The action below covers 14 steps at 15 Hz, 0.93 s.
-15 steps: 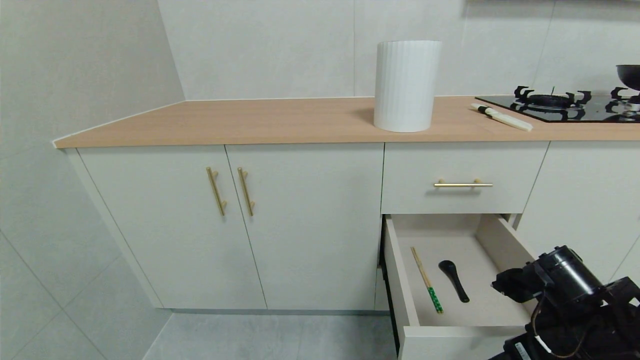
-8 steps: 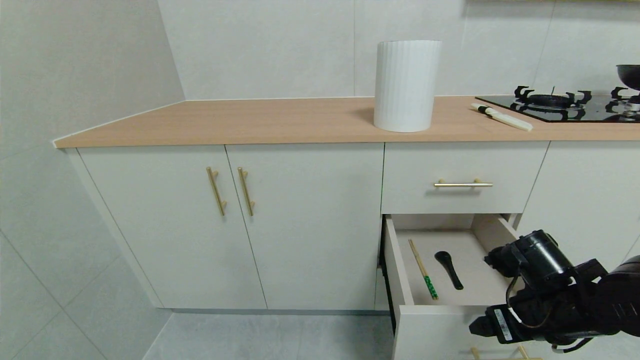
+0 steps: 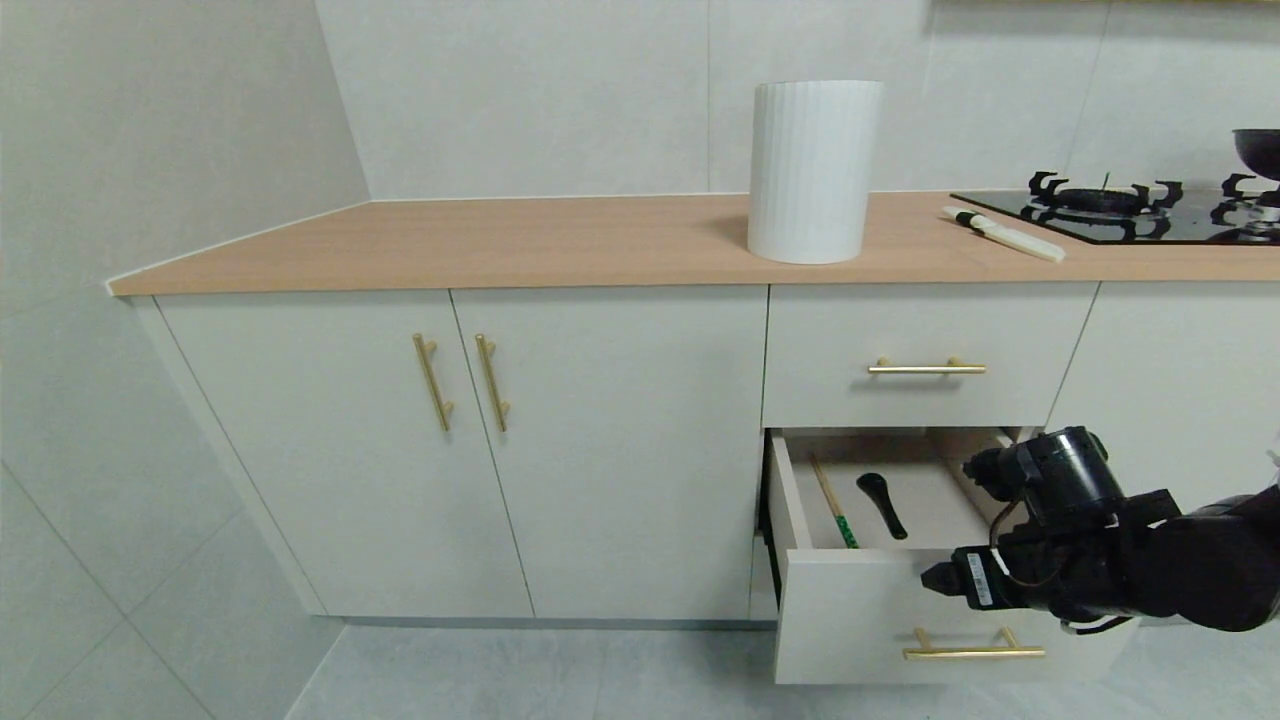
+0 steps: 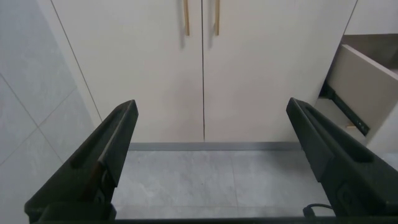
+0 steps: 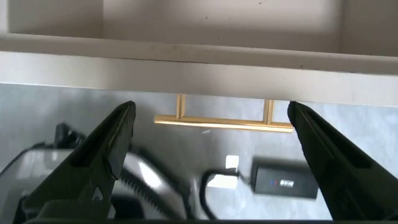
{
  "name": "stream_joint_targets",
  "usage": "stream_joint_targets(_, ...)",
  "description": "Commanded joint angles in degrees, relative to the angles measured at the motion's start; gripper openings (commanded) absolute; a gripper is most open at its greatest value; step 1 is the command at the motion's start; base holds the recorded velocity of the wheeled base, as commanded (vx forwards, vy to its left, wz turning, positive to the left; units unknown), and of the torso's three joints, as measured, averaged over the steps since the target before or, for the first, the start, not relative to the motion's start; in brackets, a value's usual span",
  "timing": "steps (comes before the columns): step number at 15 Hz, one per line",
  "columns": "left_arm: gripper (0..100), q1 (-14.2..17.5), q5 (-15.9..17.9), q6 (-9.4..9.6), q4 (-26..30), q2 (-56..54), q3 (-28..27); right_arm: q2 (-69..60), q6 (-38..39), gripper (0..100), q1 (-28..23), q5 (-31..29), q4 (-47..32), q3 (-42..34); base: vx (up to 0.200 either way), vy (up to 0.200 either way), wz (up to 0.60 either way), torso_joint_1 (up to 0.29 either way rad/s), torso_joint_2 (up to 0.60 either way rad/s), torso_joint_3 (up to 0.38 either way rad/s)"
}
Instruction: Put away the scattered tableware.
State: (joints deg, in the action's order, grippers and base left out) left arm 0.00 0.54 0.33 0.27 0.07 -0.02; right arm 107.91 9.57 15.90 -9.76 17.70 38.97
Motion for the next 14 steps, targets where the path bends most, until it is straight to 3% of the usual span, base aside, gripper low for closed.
stream_joint_targets(1,100,0.0,-0.01,0.02,0.0,0.01,0.02,3.36,-0.69,100,-0.6,0.01,0.4,3.04,0.0,0.0,0.0,0.0,0.0,0.0)
stream_joint_targets(9,100,0.0,-0.01,0.02,0.0,0.01,0.02,8.63,-0.43,100,-1.39,0.27,1.2,10.86,0.0,0.0,0.0,0.0,0.0,0.0)
stream_joint_targets(14,100,0.0,-0.01,0.02,0.0,0.01,-0.06,12.15,-0.43,100,-2.8,0.1,9.81,10.95,0.0,0.0,0.0,0.0,0.0,0.0)
